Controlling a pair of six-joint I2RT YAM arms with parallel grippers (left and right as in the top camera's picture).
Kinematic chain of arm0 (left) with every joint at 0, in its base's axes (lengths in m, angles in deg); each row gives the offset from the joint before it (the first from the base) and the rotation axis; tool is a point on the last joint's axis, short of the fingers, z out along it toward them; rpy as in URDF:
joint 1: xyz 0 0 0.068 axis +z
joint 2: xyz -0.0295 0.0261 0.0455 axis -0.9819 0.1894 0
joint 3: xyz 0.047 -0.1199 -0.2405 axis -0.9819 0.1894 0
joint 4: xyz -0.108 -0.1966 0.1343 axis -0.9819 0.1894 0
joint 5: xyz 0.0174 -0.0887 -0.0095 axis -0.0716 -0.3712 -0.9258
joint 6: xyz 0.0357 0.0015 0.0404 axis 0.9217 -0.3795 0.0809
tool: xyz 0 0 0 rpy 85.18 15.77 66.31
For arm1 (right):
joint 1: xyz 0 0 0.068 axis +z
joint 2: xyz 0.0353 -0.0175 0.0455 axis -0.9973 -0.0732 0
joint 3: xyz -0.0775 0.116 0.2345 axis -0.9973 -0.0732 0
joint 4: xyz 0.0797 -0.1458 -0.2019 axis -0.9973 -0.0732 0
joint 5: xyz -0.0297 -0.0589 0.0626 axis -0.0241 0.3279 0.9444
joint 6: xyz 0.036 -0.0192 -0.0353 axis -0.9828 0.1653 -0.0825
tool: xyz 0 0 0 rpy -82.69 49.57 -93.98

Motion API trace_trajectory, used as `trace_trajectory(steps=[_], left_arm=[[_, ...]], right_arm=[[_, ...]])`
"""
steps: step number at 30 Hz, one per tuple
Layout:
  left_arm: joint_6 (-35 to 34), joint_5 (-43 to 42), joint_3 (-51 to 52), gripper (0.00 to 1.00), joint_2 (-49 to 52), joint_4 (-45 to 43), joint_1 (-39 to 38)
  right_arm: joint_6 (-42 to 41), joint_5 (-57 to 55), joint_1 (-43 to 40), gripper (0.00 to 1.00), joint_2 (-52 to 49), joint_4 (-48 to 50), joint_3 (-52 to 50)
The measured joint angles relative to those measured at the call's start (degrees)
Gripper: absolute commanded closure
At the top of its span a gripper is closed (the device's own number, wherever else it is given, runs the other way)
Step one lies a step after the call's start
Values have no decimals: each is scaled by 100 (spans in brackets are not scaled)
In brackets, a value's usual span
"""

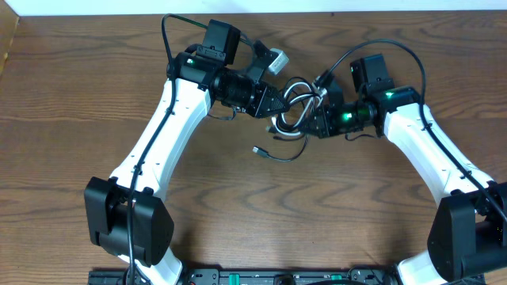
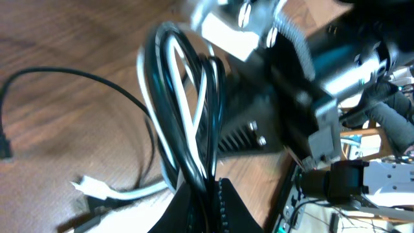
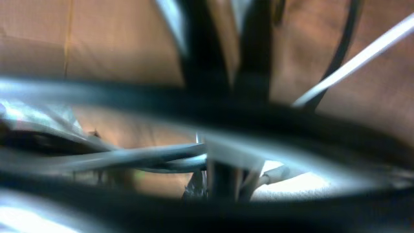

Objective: Untangle cables

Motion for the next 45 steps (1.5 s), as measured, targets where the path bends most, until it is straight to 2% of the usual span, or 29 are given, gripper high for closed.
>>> trace_trajectory(steps=[5,10,15,16,18,29,35,41,45], left_arm=[[0,26,0,93,0,216,-35],[0,33,0,93,0,229,-98],[0,90,0,93,0,234,-101],[0,138,0,92,0,238,-103],[0,210,0,93,0,243,-103],[0,428,0,92,0,243,-107],[-2,487,0,93,0,243,-111],[-15,492,0,92,0,232,-111],[-26,505,0,93,0,225,-111]], right_arm=[[-529,-197,-22,99,0,691,0],[-951,-730,20,98,0,798,0],[-1117,-949,35,59,0,691,0],[-1132,-975,35,53,0,651,2],[-1132,-999,33,50,0,525,2],[-887,-822,-413,51,369,-616,2],[-953,-673,-455,54,1215,-516,2],[-1969,-750,-382,66,1427,-199,2],[-2789,-944,-184,68,1296,66,2]])
